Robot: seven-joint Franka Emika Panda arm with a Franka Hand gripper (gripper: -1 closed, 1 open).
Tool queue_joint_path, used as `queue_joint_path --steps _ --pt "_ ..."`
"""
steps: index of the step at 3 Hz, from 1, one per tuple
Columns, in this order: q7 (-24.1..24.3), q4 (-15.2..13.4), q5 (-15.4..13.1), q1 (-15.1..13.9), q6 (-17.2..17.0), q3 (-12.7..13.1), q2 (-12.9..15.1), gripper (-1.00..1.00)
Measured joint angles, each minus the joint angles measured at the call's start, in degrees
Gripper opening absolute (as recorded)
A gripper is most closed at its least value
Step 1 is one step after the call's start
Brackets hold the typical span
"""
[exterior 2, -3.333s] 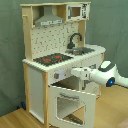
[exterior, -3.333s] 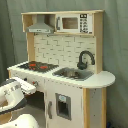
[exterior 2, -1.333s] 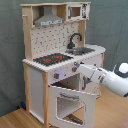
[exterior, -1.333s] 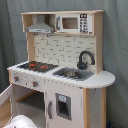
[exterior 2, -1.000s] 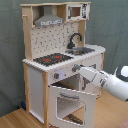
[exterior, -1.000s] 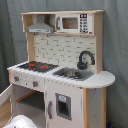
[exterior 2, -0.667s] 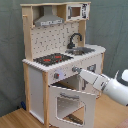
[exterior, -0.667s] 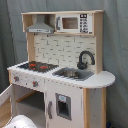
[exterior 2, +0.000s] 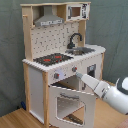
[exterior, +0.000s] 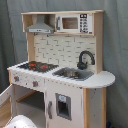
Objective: Play with the kitchen
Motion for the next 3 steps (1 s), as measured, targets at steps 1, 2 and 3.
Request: queue_joint_path --steps 1,2,3 --pt "6.0 0.4 0.2 0.7 -3.2 2.6 0.0 1.00" --pt "11.1 1.2 1.2 1.5 -6.7 5.3 0.0 1.00" --pt "14.9 2.4 3.3 2.2 -10.2 7.9 0.0 1.00"
